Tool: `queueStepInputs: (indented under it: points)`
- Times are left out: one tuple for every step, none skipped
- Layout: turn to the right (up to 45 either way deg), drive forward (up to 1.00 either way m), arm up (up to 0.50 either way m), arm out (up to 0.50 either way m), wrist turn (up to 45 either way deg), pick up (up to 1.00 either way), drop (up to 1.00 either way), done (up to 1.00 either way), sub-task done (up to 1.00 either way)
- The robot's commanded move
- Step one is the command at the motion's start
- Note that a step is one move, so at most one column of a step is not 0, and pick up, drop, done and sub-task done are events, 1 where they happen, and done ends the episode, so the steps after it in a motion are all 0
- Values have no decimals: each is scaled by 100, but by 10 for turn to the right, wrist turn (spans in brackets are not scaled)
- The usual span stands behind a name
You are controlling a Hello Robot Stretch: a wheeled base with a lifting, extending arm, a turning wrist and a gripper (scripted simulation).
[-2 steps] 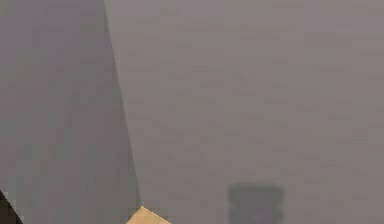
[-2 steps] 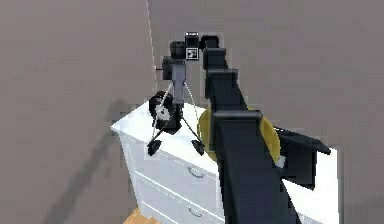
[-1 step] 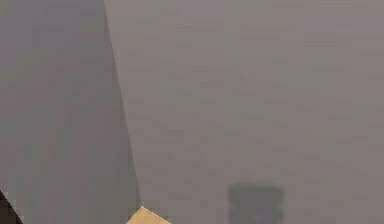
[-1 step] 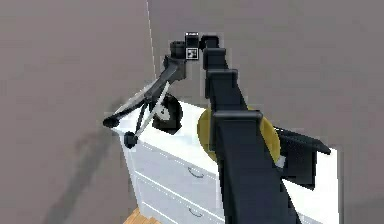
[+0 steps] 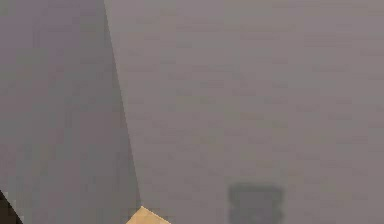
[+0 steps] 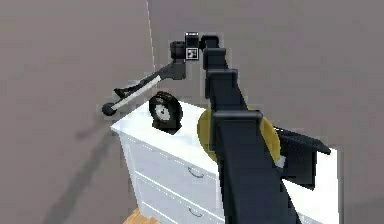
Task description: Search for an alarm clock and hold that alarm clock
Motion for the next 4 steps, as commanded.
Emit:
queueStepInputs:
  points:
    - [0, 0, 0, 0, 450, 0, 0, 0, 0]
    - [0, 0, 0, 0, 330, 0, 0, 0, 0]
    - [0, 0, -22, 0, 0, 0, 0, 0, 0]
    - [0, 0, 0, 0, 0, 100, 0, 0, 0]
